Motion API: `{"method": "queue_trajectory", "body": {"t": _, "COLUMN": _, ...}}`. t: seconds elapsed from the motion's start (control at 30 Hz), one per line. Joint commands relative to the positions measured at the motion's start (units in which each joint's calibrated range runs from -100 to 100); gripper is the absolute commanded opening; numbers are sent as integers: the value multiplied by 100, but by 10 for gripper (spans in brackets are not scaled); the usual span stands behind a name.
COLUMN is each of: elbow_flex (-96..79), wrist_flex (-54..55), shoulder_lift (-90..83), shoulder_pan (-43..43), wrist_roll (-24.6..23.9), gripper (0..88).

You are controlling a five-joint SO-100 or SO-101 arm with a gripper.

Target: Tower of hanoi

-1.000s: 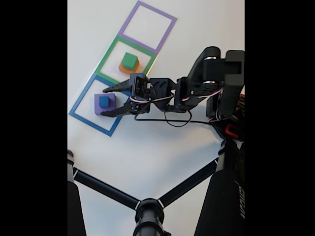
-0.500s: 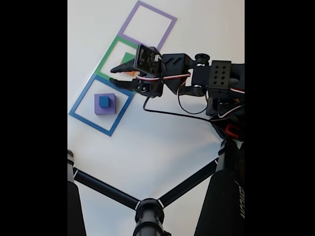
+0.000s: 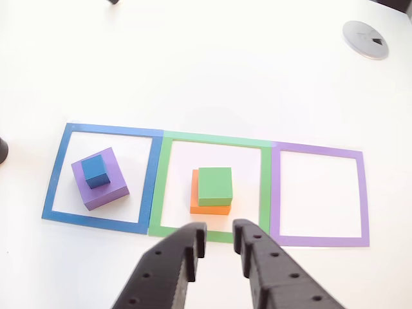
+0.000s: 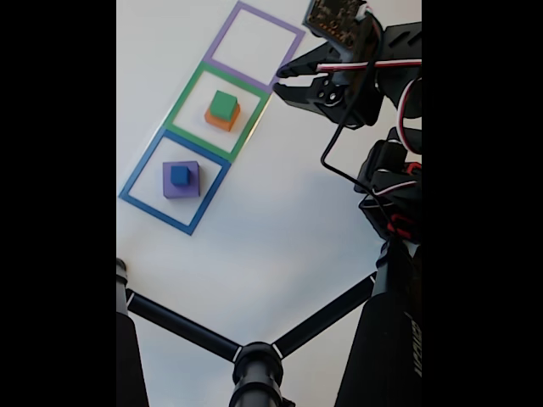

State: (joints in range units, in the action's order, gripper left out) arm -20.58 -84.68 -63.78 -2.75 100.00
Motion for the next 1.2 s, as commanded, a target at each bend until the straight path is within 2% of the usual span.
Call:
{"method": "queue_trajectory", "body": {"t": 0.0, "elbow_flex": 695, "wrist_flex": -325, "shoulder_lift": 125, "shoulder_pan": 361, "wrist_roll": -34, "gripper": 1}}
{"method": "queue_trajectory", "body": {"t": 0.23, "elbow_flex": 658, "wrist_flex": -447, "shoulder_lift": 141, "shoulder_pan": 917, "wrist_roll": 0, "gripper": 11}}
{"method": "queue_trajectory", "body": {"t": 0.47, "elbow_flex": -569, "wrist_flex": 185, "shoulder_lift": -37, "shoulder_pan": 1330, "wrist_roll": 0, "gripper": 152}}
{"method": "queue_trajectory", "body": {"t": 0.67, "elbow_flex": -2478, "wrist_flex": 1910, "shoulder_lift": -360, "shoulder_pan": 1320, "wrist_roll": 0, "gripper": 245}}
{"method": "queue_trajectory", "body": {"t": 0.97, "elbow_flex": -4296, "wrist_flex": 4630, "shoulder_lift": 214, "shoulder_pan": 1282, "wrist_roll": 0, "gripper": 291}}
{"method": "queue_trajectory", "body": {"t": 1.17, "elbow_flex": -5814, "wrist_flex": 7869, "shoulder_lift": 1102, "shoulder_pan": 1272, "wrist_roll": 0, "gripper": 309}}
